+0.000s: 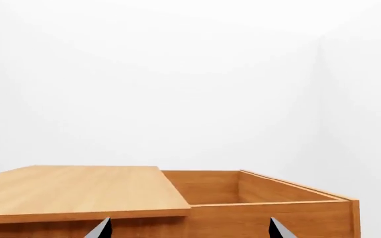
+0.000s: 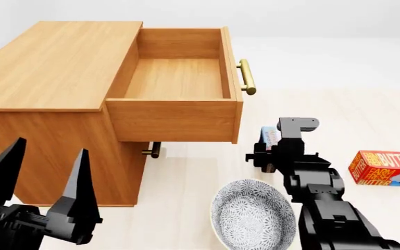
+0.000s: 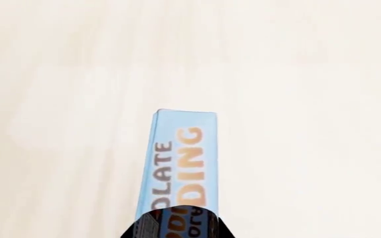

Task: Put the chocolate pudding in the top drawer of the cabinet and close it.

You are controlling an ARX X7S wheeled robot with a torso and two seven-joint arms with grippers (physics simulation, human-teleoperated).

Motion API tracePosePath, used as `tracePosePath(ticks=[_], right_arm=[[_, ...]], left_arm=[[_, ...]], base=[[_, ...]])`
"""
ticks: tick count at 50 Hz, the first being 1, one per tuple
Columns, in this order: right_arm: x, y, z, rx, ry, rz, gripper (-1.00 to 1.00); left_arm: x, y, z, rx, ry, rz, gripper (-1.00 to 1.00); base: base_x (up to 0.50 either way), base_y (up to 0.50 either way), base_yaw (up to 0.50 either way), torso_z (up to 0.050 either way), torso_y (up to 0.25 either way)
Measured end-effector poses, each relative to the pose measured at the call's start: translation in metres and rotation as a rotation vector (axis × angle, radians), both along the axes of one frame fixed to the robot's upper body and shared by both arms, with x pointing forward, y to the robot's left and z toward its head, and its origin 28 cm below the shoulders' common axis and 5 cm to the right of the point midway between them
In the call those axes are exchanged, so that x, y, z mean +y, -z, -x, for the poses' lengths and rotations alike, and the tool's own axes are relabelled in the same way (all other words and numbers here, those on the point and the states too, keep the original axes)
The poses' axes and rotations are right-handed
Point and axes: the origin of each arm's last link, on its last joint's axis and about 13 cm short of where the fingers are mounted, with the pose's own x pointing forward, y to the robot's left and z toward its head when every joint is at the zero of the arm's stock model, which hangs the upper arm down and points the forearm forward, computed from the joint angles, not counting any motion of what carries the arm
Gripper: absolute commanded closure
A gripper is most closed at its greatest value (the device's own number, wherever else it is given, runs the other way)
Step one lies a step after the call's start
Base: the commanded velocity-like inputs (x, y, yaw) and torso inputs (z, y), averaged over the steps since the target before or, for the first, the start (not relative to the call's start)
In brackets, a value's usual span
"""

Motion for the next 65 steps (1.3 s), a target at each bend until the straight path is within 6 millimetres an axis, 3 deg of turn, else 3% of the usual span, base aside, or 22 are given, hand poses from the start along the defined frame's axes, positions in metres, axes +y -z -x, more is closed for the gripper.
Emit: tracePosePath(ticks=[18, 38, 65], right_arm=[[-0.006, -0.008, -0.006, -0.111, 0.029, 0.071, 1.0], [-0.009, -0.034, 0.004, -0.269, 0.049, 0.084, 1.0], [-0.01, -0.069, 0.029, -0.433, 0.079, 0.059, 1.0]], left_arm=[[0.0, 0.0, -0.001, -0.004, -0.027, -0.006, -1.0], [0.003, -0.003, 0.0, -0.053, -0.045, 0.023, -1.0], [0.003, -0.006, 0.007, -0.089, 0.036, 0.029, -1.0]], base=[[0.0, 0.0, 0.0, 0.0, 0.0], [0.0, 0.0, 0.0, 0.0, 0.0], [0.0, 0.0, 0.0, -0.031, 0.216]])
